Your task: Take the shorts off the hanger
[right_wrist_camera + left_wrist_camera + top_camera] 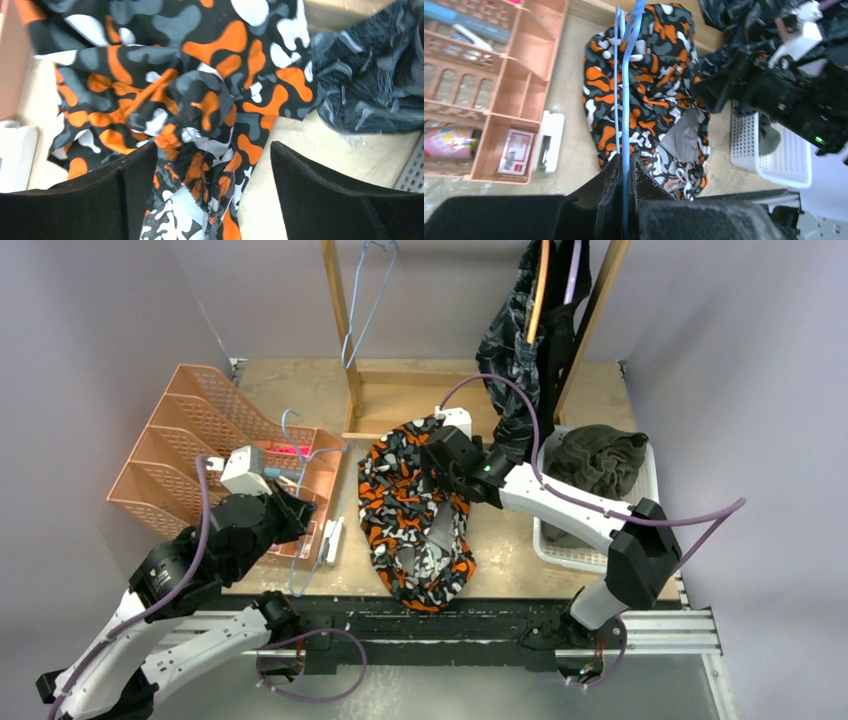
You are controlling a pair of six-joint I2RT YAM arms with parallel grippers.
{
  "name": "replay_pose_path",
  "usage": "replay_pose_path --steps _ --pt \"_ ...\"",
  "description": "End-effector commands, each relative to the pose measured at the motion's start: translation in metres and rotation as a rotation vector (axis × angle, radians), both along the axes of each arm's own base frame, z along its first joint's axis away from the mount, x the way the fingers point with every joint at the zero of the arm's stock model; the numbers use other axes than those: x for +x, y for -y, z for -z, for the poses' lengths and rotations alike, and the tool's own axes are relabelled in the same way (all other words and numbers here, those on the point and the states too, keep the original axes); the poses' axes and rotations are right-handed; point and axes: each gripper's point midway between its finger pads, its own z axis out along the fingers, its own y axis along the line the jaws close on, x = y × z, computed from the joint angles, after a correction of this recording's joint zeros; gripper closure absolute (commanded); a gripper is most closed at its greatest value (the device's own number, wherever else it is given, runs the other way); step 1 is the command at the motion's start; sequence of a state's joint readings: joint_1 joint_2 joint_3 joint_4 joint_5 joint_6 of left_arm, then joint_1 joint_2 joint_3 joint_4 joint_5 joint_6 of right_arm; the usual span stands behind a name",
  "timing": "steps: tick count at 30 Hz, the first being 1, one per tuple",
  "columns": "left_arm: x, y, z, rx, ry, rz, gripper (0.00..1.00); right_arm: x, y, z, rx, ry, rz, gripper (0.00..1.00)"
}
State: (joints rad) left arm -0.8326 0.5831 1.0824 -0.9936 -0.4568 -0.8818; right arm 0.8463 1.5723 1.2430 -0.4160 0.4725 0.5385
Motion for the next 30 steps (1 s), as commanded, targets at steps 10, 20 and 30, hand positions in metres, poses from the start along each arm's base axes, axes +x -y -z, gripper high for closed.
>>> replay_pose_path --steps 10,20,30 --pt "-0.004 -0.04 -0.006 -0.023 0.023 -0.182 1.0 0.051 -0.085 -0.016 0.06 0.089 -0.228 0.0" --pt "-0.009 -0.04 -0.008 -0.077 0.026 -0.173 1.0 0.072 -0.092 0.076 -0.019 -0.087 -0.24 0.11" --pt "-0.008 -0.038 -0.005 -0.09 0.018 -0.177 1.0 0.07 -0.074 -0.001 0.074 0.064 -0.169 1.0"
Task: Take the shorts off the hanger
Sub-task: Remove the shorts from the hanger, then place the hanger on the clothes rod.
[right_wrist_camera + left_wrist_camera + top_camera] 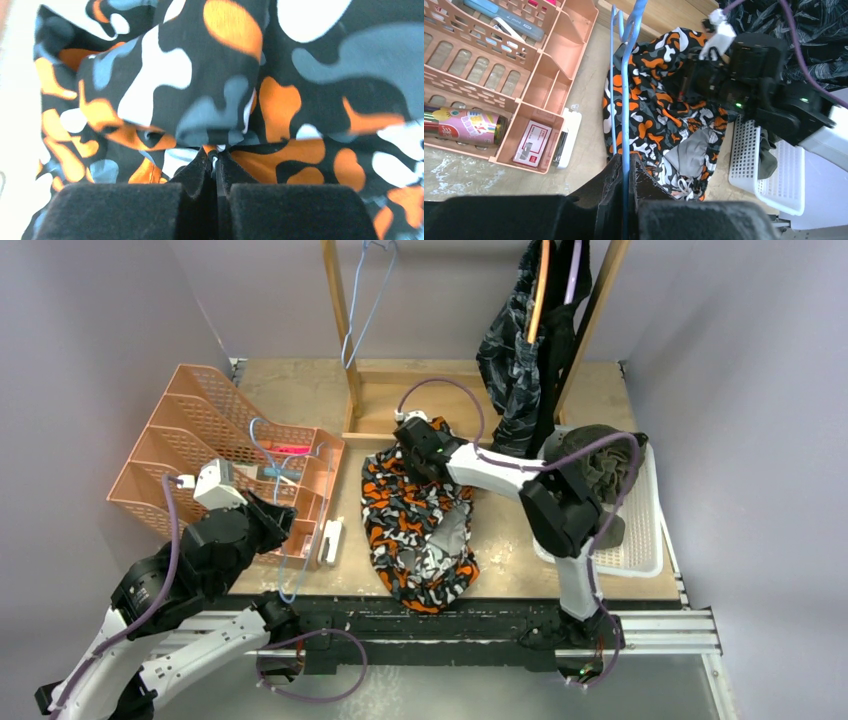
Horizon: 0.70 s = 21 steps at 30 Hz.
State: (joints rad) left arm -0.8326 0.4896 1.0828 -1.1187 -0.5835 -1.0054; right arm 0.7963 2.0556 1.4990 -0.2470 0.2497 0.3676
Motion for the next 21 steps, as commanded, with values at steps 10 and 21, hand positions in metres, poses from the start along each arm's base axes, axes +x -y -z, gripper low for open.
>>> replay_pose_path --steps 10,21 --pt "0.01 0.016 -0.008 -0.052 0.024 0.008 1.0 -0.018 0.038 -0.251 0.312 0.418 0.035 1.0" --pt "0.014 0.045 -0.016 -0.093 0.034 0.115 1.0 -0.154 -0.004 -0.091 0.288 -0.002 -0.203 1.0"
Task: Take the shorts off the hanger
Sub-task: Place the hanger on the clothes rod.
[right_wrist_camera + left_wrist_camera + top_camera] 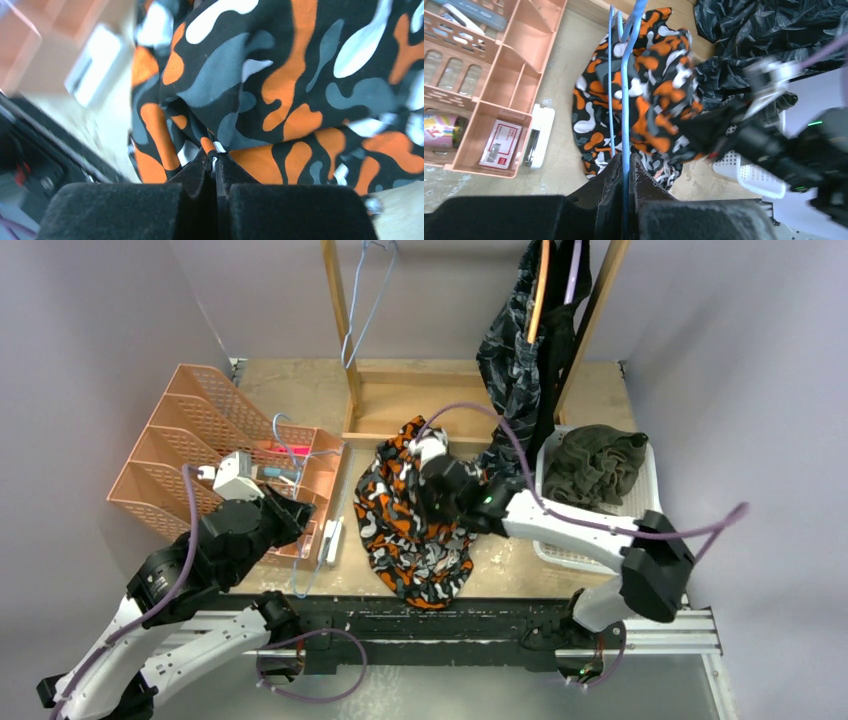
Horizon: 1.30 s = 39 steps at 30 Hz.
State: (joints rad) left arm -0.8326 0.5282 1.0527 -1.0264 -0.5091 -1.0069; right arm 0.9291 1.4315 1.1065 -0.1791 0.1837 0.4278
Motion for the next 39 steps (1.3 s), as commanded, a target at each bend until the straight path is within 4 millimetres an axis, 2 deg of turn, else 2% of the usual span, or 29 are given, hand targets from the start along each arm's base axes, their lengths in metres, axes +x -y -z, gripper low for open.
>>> replay_pose_path --steps 1,3,4,6,7,9,14,19,22,26,29,32,36,39 --pt "0.008 0.021 -0.017 -0.056 0.046 0.058 1.0 -0.047 -0.015 0.047 -0.042 -0.147 -0.073 1.0" --pt "0.008 0.027 -0.018 -0.065 0.044 0.076 1.0 -0.047 -0.008 0.056 -0.074 -0.163 -0.042 0.97" --pt "0.008 0.029 -0.018 -0.069 0.042 0.084 1.0 -0.045 -0.005 0.053 -0.08 -0.159 -0.021 0.9" --pt "0.007 0.035 -0.019 -0.082 0.04 0.113 1.0 -0.04 -0.001 0.034 -0.062 -0.124 0.009 0.59" --pt "0.006 0.039 -0.019 -0.089 0.04 0.129 1.0 -0.038 0.001 0.021 -0.038 -0.104 0.027 0.5" --pt "0.004 0.046 -0.019 -0.098 0.041 0.167 1.0 -0.037 0.003 -0.004 0.022 -0.072 0.046 0.42" --pt "-0.001 0.059 -0.021 -0.108 0.036 0.243 1.0 -0.043 0.01 -0.062 0.201 -0.025 0.077 0.36" --pt "-0.014 0.09 -0.027 -0.126 0.038 0.435 1.0 -0.06 0.017 -0.114 0.422 -0.023 0.079 0.36" --pt "-0.015 0.101 -0.019 -0.105 0.008 0.49 1.0 -0.061 0.017 -0.153 0.585 0.033 0.075 0.38" --pt "-0.014 0.114 -0.014 -0.097 -0.009 0.539 1.0 -0.077 0.003 -0.188 0.717 0.097 -0.075 0.39" --pt "-0.016 0.124 -0.018 -0.124 0.007 0.588 1.0 -0.075 -0.002 -0.195 0.713 0.135 -0.108 0.4" --pt "-0.017 0.13 -0.017 -0.129 -0.003 0.615 1.0 -0.07 -0.01 -0.196 0.627 0.199 -0.164 0.4" --pt "-0.016 0.135 -0.017 -0.135 -0.003 0.63 1.0 -0.052 -0.018 -0.187 0.511 0.258 -0.16 0.41" --pt "-0.018 0.14 -0.022 -0.162 0.007 0.648 1.0 -0.044 -0.022 -0.191 0.48 0.278 -0.148 0.43"
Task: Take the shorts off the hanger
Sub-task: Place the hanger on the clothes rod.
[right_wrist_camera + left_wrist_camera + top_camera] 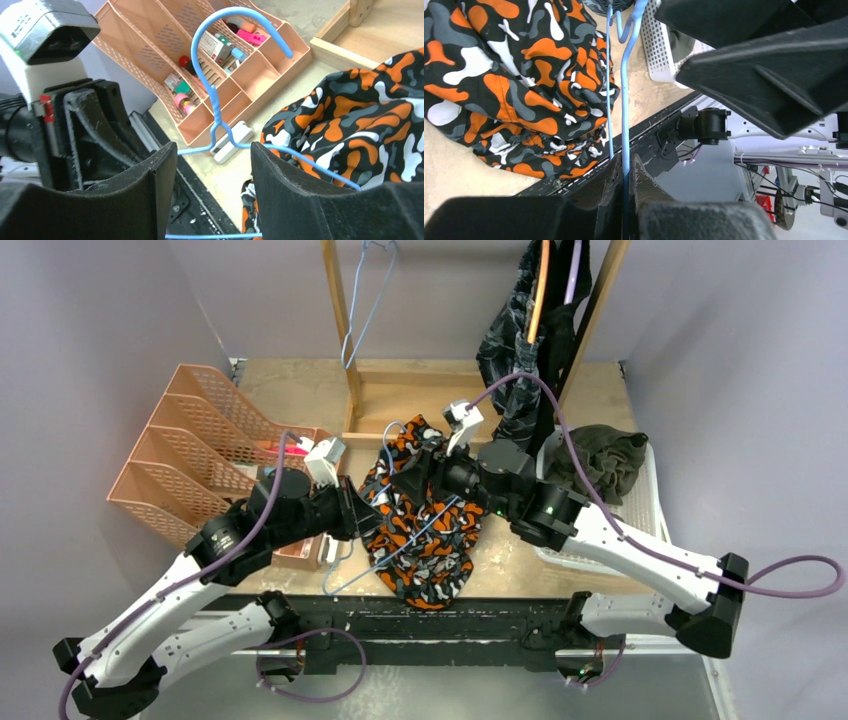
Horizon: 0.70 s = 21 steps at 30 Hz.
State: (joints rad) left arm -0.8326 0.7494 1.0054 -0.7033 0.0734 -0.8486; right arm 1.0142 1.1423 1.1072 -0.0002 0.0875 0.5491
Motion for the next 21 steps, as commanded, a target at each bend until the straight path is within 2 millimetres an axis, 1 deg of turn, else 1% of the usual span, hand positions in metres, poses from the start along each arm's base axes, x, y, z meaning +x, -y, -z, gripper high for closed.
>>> replay_pose_path --steps 1,3,4,5,7,8,10,13,17,19,21 --pt "-0.001 0.014 -0.025 -0.094 0.062 0.059 1.0 0.011 -0.003 -0.041 0.009 0.14 0.006 0.43" --pt "-0.002 0.016 -0.026 -0.105 0.055 0.066 1.0 0.018 0.0 -0.044 0.009 0.151 0.046 0.46" --pt "-0.003 0.018 -0.027 -0.117 0.054 0.071 1.0 0.019 0.0 -0.041 -0.001 0.144 0.055 0.49" --pt "-0.003 0.018 -0.03 -0.132 0.06 0.074 1.0 0.019 -0.001 -0.036 -0.019 0.132 0.048 0.51" --pt "-0.005 0.02 -0.034 -0.165 0.067 0.079 1.0 0.021 -0.002 -0.032 -0.045 0.13 0.048 0.57" --pt "-0.005 0.021 -0.035 -0.174 0.07 0.079 1.0 0.02 -0.005 -0.032 -0.047 0.133 0.037 0.6" --pt "-0.003 0.019 -0.034 -0.168 0.069 0.069 1.0 0.018 -0.009 -0.035 -0.043 0.134 0.015 0.64" --pt "-0.004 0.021 -0.036 -0.18 0.071 0.076 1.0 0.016 -0.015 -0.034 -0.039 0.128 -0.015 0.67" --pt "-0.005 0.023 -0.04 -0.203 0.079 0.082 1.0 0.018 -0.018 -0.026 -0.055 0.112 -0.015 0.67" --pt "-0.006 0.023 -0.041 -0.209 0.079 0.089 1.0 0.02 -0.018 -0.024 -0.063 0.106 -0.002 0.73" --pt "-0.007 0.022 -0.04 -0.204 0.076 0.09 1.0 0.021 -0.016 -0.028 -0.046 0.108 0.012 0.79"
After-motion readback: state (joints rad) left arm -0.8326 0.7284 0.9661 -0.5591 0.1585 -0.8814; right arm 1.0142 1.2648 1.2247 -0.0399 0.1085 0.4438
